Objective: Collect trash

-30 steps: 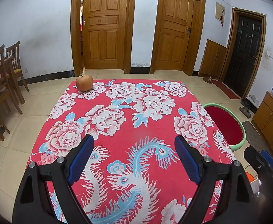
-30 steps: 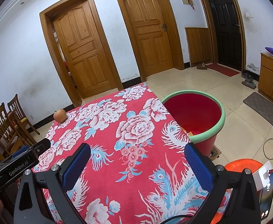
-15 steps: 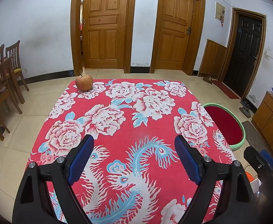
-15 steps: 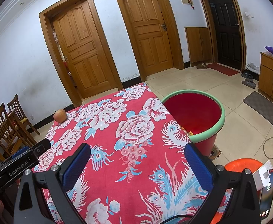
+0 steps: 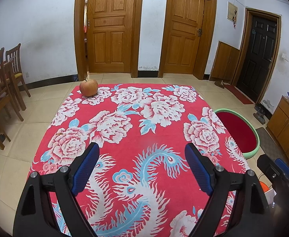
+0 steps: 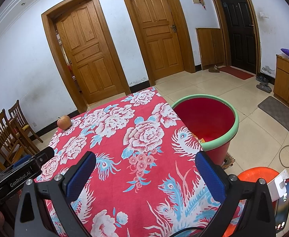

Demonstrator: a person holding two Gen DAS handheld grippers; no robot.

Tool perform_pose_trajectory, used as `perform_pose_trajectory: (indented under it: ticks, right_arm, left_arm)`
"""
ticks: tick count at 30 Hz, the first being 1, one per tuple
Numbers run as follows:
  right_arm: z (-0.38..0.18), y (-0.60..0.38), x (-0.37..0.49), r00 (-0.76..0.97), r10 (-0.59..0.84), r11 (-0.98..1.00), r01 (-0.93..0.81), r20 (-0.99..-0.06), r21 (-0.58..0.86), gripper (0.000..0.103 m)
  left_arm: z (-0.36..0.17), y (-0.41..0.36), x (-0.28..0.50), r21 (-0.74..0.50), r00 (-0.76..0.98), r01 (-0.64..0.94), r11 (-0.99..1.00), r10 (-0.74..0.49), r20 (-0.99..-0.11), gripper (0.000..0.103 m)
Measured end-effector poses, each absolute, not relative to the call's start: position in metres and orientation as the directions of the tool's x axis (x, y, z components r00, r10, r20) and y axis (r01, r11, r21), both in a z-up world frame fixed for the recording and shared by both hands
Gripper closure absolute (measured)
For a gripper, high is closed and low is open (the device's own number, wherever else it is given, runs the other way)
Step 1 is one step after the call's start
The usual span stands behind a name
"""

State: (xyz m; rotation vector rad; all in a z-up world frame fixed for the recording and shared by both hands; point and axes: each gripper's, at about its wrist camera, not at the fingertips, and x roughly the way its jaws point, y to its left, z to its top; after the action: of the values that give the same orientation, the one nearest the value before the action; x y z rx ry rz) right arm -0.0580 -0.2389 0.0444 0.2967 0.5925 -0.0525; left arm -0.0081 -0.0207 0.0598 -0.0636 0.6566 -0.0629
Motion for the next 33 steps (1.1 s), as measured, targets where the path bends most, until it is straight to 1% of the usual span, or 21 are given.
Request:
perform_pose_trajectory:
  ticks: [33]
  right_arm:
    - [0.0452, -0.2381, -0.0586, 0.828, 0.038, 0.956, 0.133, -0.559, 0.261, 0.001]
  left_arm:
    - [0.0591, -0.0233, -0.0112, -0.082, 0.789, 0.041, 0.996, -0.082, -0.609, 0.016]
